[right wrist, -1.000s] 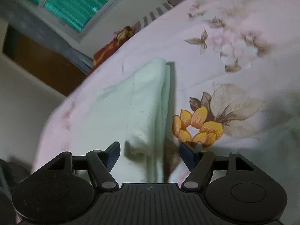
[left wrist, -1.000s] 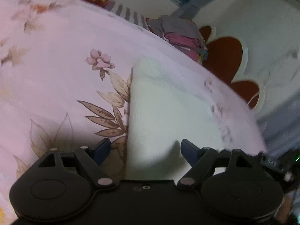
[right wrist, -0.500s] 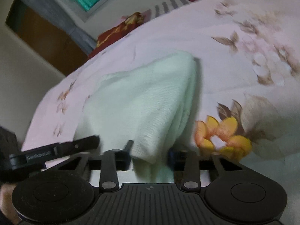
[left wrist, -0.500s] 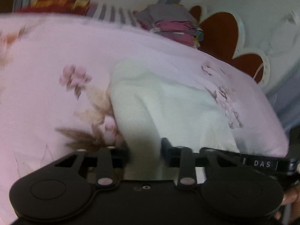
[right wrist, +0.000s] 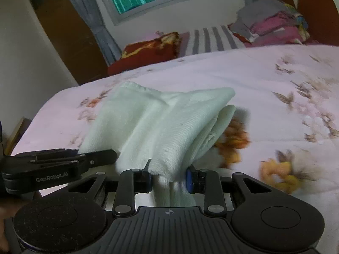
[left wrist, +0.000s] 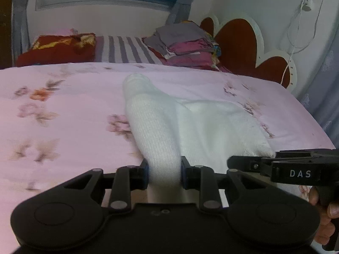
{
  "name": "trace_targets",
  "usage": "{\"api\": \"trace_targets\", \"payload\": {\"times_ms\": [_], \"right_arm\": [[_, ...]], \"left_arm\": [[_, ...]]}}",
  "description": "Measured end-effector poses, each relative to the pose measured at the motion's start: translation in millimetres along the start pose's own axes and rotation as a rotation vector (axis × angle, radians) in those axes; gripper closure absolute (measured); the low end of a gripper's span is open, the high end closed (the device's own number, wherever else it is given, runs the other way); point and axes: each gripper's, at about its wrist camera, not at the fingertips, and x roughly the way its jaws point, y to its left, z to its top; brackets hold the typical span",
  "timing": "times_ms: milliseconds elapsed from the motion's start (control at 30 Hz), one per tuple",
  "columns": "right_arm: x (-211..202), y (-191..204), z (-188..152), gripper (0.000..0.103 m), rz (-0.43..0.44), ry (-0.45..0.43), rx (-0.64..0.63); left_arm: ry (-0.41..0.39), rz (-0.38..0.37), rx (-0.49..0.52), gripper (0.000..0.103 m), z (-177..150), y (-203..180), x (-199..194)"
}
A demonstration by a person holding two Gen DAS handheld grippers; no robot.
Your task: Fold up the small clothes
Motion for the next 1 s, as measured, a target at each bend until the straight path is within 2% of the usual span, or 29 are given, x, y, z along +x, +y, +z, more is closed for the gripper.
{"api": "trace_targets", "payload": {"times_ms": [200,367,467,567,600,633,667,733,767,800,833,867,900,967,1000], "right_arm": [[21,71,-3,0.074,0.036,0.006,-0.037],[54,132,-11,0.074,0.074,0.029,-0.064],[78,164,-19,0.074,0.089,0.043,-0.075],[99,185,-29,0.074,0.067,0.06,-0.073],[107,186,-32,0.074,0.049,0.074,-0.059],[116,184,-36,0.074,0.021,0.091,-0.056],[128,179,-40,0.074,-0.026,0.113,-0.058],[135,167,-49,0.074,-0.013,0.117,0.004],[133,168,-47,0.074,-0.017,0.119,-0.002],[131,171,-45,0.074,-0.02,0.12,-0.018],[130,173,-42,0.071,-0.018,0.124,-0.039],[128,175,-39,0.059,-0.027,0.129,-0.058],[122,176,-36,0.052,-0.063,0.104,-0.069],[105,176,-26,0.05,-0.117,-0.007,-0.06],[101,173,-17,0.05,-0.133,-0.057,-0.013]], "left_arm": [[-0.013,0.038,-0.031,0.077,-10,66,-41],[-0.009,0.078,-0.073,0.077,-23,125,-66],[0.002,0.074,-0.115,0.077,-30,158,-73],[0.034,0.045,-0.138,0.075,-38,179,-62],[0.068,0.038,-0.136,0.067,-43,185,-53],[0.087,0.043,-0.144,0.055,-50,191,-43],[0.076,0.037,-0.175,0.049,-53,198,-43],[0.083,0.016,-0.203,0.039,-54,207,-44],[0.087,0.021,-0.196,0.037,-52,208,-47],[0.081,0.045,-0.175,0.03,-49,207,-51],[0.056,0.071,-0.151,0.03,-46,207,-58],[0.011,0.087,-0.126,0.032,-43,207,-66],[-0.026,0.09,-0.113,0.036,-41,207,-74],[-0.095,0.072,-0.096,0.047,-28,209,-79],[-0.105,0.067,-0.09,0.056,-22,210,-76]]}}
